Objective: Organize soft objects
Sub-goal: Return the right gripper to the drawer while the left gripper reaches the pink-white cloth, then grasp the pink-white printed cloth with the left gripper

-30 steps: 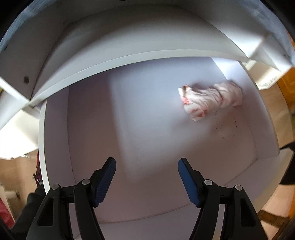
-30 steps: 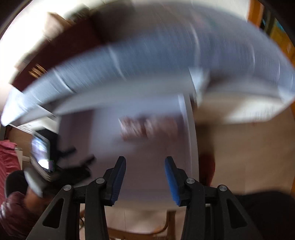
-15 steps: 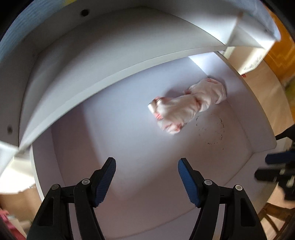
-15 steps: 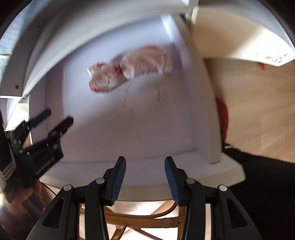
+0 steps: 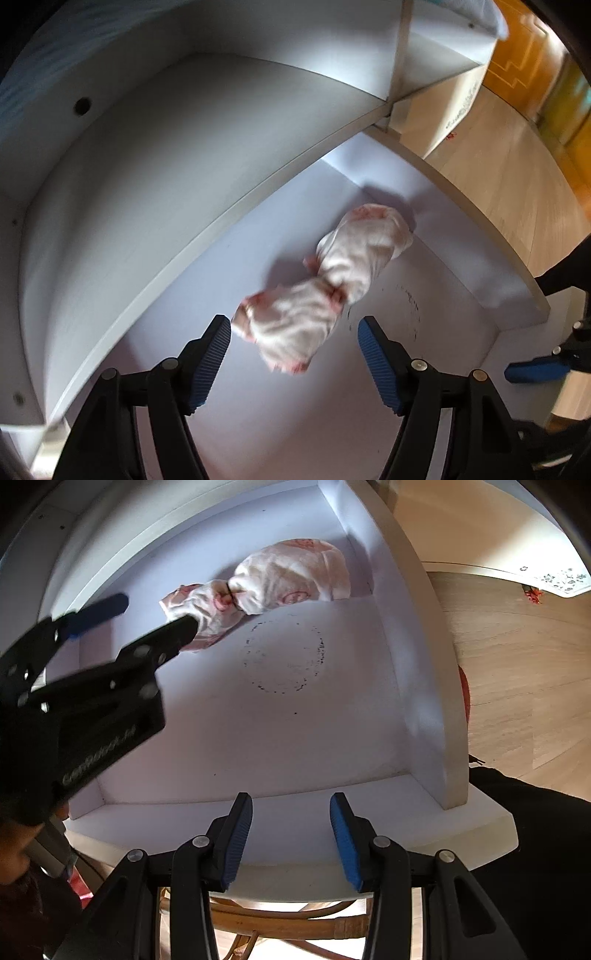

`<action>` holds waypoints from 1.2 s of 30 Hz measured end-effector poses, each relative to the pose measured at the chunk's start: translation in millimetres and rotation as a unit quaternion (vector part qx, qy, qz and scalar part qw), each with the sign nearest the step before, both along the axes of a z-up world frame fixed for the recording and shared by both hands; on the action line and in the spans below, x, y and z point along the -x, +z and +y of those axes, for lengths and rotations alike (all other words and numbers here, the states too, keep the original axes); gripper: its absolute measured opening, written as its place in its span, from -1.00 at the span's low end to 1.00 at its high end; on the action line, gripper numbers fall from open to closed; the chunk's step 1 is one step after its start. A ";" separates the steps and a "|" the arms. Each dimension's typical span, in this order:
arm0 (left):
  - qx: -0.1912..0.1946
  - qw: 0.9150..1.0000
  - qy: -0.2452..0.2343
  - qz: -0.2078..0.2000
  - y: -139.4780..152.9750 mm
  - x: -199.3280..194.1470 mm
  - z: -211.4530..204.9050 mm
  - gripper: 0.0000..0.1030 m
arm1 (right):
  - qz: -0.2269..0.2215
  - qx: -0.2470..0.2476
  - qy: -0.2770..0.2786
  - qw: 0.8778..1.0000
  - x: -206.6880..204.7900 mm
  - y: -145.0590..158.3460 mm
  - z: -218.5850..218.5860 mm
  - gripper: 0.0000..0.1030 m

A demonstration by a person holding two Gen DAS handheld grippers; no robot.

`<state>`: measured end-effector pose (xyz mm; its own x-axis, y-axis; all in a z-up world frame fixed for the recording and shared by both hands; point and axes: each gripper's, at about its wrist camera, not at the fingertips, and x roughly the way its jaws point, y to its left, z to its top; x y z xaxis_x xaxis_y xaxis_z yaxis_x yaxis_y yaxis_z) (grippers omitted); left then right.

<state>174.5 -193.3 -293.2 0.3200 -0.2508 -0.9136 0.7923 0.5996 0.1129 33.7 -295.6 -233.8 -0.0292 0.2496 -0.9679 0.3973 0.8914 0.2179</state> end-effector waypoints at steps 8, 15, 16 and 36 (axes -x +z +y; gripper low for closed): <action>-0.027 0.999 -0.037 0.002 -43.3 -10.8 -51.5 0.40 | 0.002 -0.003 -0.015 1.000 5.3 -2.9 -9.0 -0.14; -0.052 0.998 -0.023 0.013 -61.7 -12.0 -60.1 -0.48 | 0.006 -0.014 -0.029 0.999 -1.6 -6.5 -23.1 -0.14; -0.051 0.999 -0.012 0.016 -61.6 -13.0 -56.4 -0.52 | 0.006 -0.014 -0.030 0.999 -0.1 -5.8 -25.7 -0.14; -0.037 0.924 0.337 0.175 -88.3 -30.3 97.2 -0.51 | 0.000 0.094 0.119 0.988 -43.6 -27.5 23.5 -0.15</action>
<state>204.9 -96.1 -381.5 0.0629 -0.0346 -0.9974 0.2372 0.9713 -0.0187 77.2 -272.1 -261.2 -0.0644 0.0519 -0.9966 0.1720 0.9843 0.0402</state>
